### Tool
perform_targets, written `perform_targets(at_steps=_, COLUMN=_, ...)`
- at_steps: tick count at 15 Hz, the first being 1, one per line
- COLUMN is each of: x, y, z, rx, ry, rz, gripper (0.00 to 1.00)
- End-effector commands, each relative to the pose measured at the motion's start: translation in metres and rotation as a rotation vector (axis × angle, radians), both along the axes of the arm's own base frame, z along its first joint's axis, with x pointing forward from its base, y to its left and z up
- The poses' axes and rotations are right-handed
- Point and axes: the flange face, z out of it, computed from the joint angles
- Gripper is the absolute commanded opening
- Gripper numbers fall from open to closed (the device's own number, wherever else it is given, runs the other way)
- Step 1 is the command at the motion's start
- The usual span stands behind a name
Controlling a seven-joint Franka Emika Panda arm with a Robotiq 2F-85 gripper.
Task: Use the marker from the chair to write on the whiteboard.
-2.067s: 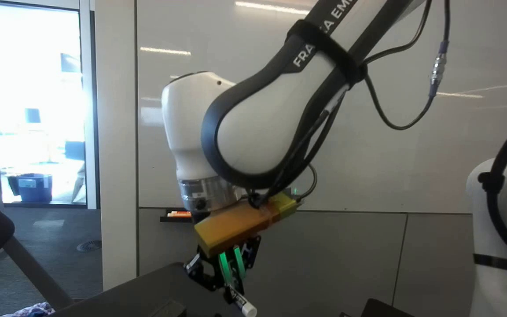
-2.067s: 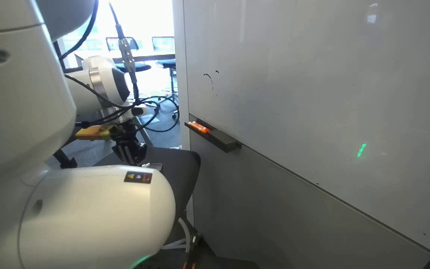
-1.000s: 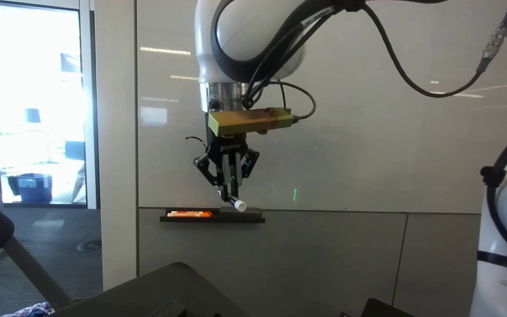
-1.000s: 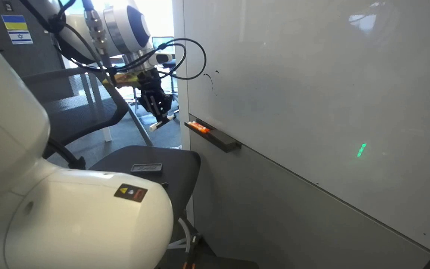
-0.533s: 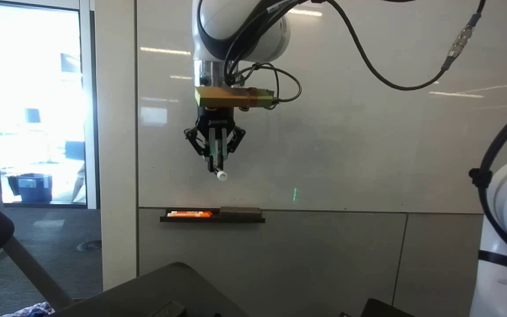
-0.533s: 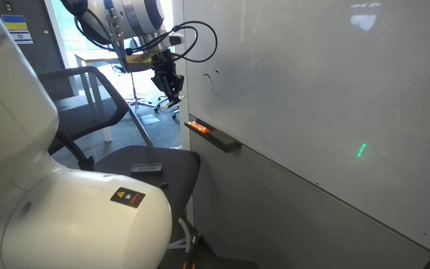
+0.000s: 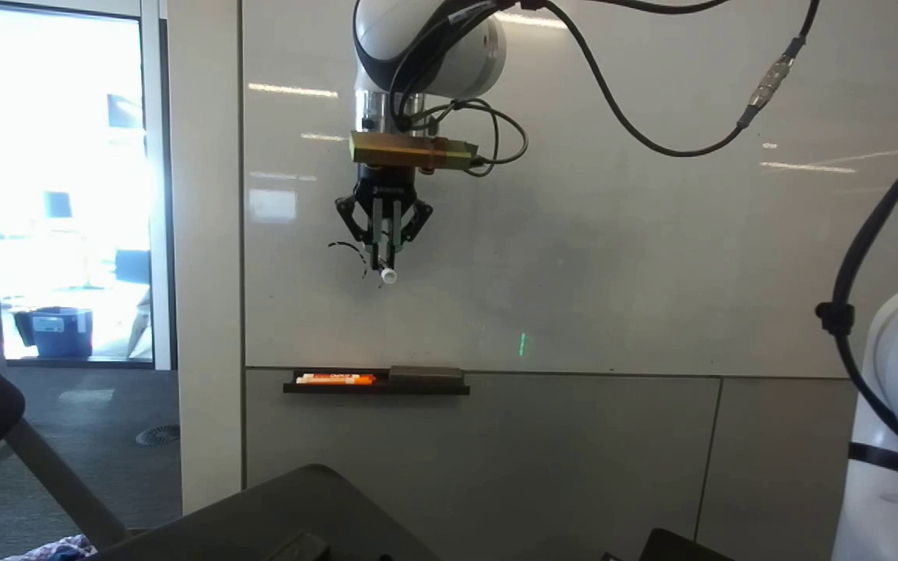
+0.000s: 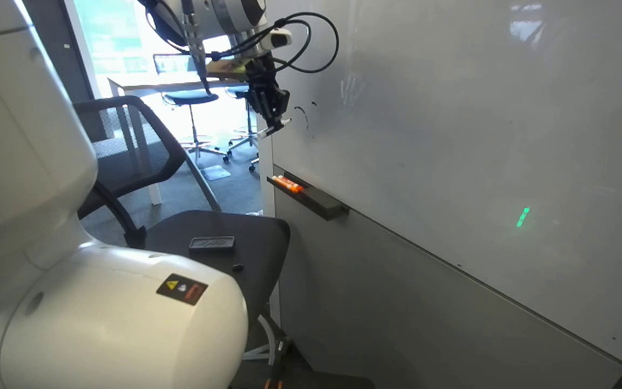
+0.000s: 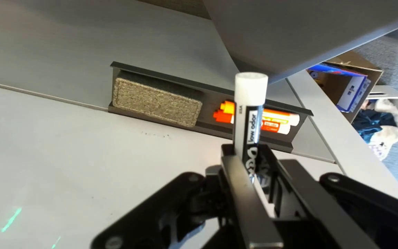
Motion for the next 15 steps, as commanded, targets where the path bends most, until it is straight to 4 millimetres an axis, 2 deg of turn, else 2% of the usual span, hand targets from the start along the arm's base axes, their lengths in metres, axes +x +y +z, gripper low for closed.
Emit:
perform_targets(at_steps=1, x=0.024, y=-0.012, z=0.010, rx=-0.015, ry=-0.016, rz=-0.023, gripper=0.10)
perform_targets(at_steps=9, x=0.055, y=-0.040, z=0.023, rx=0.002, ry=-0.031, rz=-0.075, gripper=0.10)
perform_targets(at_steps=12, x=0.056, y=-0.046, z=0.028, rx=0.004, ry=-0.045, rz=-0.090, gripper=0.10)
perform_targets(at_steps=15, x=0.046, y=-0.046, z=0.031, rx=0.002, ry=-0.054, rz=-0.102, gripper=0.09)
